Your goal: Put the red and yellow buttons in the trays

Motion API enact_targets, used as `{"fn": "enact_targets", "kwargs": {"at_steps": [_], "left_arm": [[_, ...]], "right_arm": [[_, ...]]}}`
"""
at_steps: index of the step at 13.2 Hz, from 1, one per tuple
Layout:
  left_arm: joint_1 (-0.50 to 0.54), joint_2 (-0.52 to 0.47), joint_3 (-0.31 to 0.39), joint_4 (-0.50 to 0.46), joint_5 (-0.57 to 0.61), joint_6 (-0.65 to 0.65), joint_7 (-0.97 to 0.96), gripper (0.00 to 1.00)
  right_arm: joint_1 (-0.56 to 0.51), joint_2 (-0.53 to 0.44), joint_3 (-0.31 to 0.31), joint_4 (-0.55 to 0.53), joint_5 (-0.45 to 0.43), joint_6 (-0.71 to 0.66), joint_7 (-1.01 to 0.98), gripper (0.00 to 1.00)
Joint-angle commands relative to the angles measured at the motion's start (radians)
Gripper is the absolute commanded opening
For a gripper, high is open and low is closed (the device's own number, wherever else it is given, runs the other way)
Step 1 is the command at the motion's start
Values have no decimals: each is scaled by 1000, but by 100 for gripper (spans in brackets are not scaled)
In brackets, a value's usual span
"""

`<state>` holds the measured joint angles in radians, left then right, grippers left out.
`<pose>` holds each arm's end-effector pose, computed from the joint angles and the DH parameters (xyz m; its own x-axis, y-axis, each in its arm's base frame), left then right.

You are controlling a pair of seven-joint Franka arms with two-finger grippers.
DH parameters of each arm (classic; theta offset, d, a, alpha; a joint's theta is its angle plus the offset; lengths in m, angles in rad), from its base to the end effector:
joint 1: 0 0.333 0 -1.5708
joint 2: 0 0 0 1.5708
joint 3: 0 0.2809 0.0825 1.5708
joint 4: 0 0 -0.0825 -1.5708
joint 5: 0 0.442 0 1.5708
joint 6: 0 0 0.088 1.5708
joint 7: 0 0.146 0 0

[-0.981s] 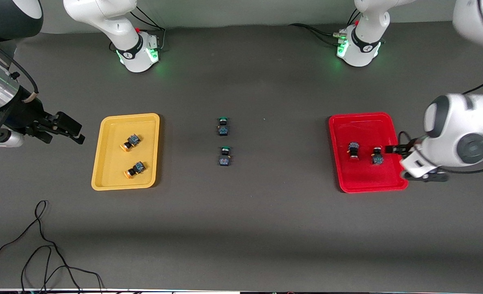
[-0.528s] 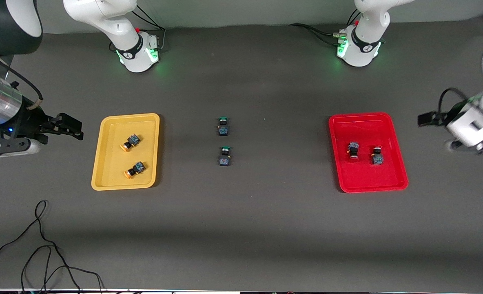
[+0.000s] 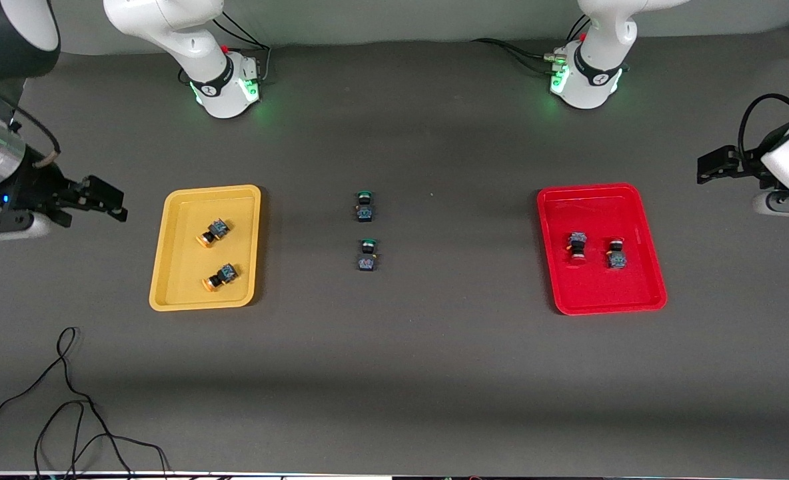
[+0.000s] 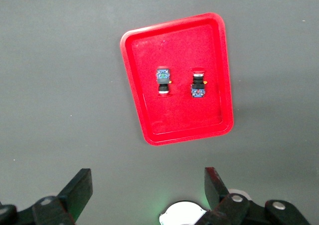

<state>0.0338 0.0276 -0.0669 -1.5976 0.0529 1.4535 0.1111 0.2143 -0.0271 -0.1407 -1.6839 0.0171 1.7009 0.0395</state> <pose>0.5978 -0.0112 0.5112 0.9749 -0.1372 -0.1752 -0.1449 -0.9889 -0.0317 0.6149 0.0470 0.5181 0.9986 0.0317 0.0429 0.0327 -0.9992 -0.0226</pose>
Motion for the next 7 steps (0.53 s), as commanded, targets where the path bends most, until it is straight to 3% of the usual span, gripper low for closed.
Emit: {"fn": "enact_targets", "kwargs": {"at_steps": [1, 7], "left_arm": [[-97, -9, 79, 19, -8, -21, 10, 100], [-87, -17, 79, 12, -28, -2, 16, 100]], "right_arm": [[13, -79, 1, -109, 11, 52, 36, 100], [4, -50, -10, -68, 14, 46, 37, 100]]}}
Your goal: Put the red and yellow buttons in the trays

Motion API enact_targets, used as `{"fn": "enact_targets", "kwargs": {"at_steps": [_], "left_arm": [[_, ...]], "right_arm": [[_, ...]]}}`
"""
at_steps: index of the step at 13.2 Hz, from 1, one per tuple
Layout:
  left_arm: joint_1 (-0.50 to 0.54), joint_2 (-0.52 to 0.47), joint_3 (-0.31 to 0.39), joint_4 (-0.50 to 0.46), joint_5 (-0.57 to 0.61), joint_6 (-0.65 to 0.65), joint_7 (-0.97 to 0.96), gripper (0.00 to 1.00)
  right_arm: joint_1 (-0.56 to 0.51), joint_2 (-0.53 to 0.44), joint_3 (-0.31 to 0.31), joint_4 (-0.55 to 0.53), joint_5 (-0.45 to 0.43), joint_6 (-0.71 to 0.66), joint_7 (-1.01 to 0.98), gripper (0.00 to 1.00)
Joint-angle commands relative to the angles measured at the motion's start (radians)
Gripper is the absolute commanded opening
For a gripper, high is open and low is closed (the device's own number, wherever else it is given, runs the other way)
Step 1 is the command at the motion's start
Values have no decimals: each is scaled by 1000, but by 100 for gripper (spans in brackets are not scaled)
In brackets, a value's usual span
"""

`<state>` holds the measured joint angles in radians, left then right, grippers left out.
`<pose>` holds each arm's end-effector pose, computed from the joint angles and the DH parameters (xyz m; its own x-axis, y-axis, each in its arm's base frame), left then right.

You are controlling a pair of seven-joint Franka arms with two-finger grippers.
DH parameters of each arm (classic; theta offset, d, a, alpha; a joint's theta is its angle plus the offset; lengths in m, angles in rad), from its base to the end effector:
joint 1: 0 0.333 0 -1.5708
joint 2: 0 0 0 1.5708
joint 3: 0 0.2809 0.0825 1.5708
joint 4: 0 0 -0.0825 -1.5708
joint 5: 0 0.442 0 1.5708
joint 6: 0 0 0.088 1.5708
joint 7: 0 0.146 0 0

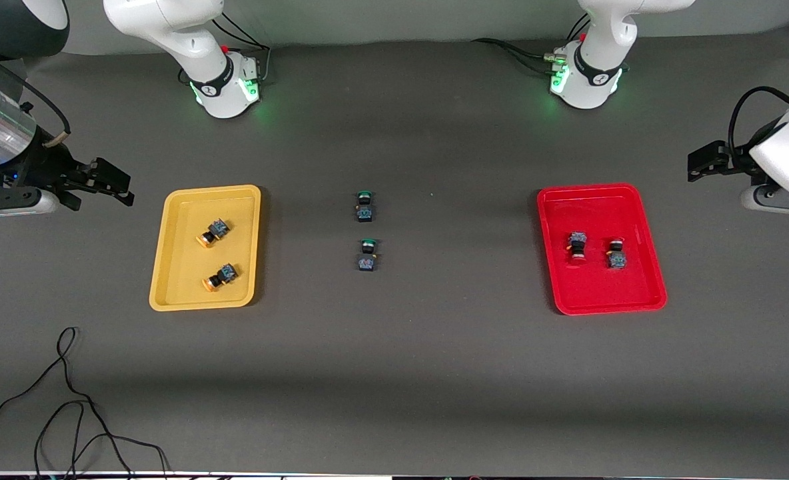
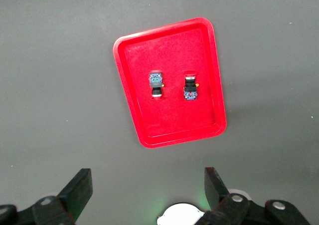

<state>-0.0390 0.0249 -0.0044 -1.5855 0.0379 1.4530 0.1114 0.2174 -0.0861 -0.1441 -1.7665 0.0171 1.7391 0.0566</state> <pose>0.5981 -0.0201 0.5188 0.9758 -0.1492 -0.1599 -0.1543 -0.9878 -0.0201 0.6013 0.0445 0.5125 0.9983 0.0136 0.0560 0.0154 -0.9994 -0.0326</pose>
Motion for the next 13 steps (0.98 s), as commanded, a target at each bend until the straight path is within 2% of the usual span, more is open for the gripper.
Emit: {"fn": "enact_targets", "kwargs": {"at_steps": [1, 13], "left_arm": [[-16, -13, 15, -2, -13, 3, 14, 100], [-16, -14, 12, -10, -26, 18, 4, 100]], "right_arm": [[0, 12, -6, 19, 14, 8, 20, 100], [2, 55, -6, 39, 4, 11, 3, 100]]}}
